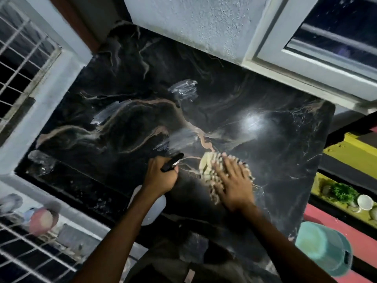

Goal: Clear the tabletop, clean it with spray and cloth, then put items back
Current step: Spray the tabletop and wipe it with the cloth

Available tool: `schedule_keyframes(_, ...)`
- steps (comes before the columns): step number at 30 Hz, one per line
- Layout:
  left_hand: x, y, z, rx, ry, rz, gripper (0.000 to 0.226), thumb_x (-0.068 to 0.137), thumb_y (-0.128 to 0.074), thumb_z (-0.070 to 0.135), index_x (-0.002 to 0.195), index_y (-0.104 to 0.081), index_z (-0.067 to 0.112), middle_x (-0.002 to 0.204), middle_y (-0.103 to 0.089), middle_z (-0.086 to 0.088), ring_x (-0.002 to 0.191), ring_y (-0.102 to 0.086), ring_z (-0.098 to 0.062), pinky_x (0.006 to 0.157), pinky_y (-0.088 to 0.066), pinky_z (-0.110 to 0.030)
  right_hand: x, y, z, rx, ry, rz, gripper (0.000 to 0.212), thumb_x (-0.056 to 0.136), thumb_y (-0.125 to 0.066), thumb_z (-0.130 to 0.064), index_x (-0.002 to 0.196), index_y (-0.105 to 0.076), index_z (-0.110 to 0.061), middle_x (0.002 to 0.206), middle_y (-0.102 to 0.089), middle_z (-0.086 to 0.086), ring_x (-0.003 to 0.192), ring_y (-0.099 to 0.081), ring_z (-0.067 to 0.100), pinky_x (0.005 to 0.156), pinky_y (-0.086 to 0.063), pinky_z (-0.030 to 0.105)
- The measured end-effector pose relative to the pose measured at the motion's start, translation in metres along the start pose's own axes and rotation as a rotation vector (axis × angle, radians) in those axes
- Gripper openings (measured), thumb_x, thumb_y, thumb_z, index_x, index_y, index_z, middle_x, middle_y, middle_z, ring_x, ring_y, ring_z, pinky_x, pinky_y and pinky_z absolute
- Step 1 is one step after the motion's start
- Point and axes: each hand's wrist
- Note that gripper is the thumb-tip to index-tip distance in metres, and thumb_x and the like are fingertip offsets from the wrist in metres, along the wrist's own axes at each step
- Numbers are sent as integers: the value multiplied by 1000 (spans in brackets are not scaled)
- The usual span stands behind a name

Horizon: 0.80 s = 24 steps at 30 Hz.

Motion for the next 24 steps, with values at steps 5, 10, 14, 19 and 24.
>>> schedule_keyframes(5, 20, 33, -2, -14, -64, -61, 16, 67, -57, 9, 62, -72, 10, 55, -69, -4, 56, -70, -26, 52, -61, -44, 43, 14, -13, 6, -388, 87, 68, 98, -28, -52, 162, -8, -41, 170, -16, 9, 155, -18, 29, 127, -9, 47)
schedule_keyframes(10, 19, 43, 0, 155, -255, -191, 14, 74, -59, 6, 65, -68, -1, 63, -67, -22, 62, -68, -35, 57, -60, -45, 24, 13, -19, 30, -395, 41, 66, 99, -22, -49, 162, -10, -37, 170, -13, 11, 157, -13, 26, 128, -6, 45)
schedule_keyframes(14, 5, 27, -9, 189, -261, -366, 12, 79, -62, 10, 79, -73, 5, 85, -71, -22, 86, -70, -33, 79, -61, -39, -20, 17, 20, 56, -457, 34, 67, 98, -19, -54, 161, -13, -35, 169, -14, 12, 157, -14, 29, 127, -12, 50)
schedule_keyframes(19, -18, -4, -24, 107, -295, -460, 17, 83, -60, 2, 72, -71, 11, 70, -71, -5, 57, -62, -5, 43, -43, -17, -60, 14, 38, 122, -662, 42, 75, 91, -15, -55, 161, -20, -27, 169, -16, 16, 156, -19, 33, 126, -14, 51)
schedule_keyframes(24, -40, -22, -35, 36, -334, -427, 18, 71, -55, 3, 68, -71, 8, 64, -73, 0, 59, -69, -8, 54, -54, -16, -106, -18, -20, 164, -737, 58, 69, 95, -24, -49, 162, -21, -34, 170, -12, 11, 155, -20, 33, 126, -15, 52)
Point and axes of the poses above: each hand's wrist, its own x-axis towards the middle knuckle, its own y-axis out of the back of the hand, z = x × y
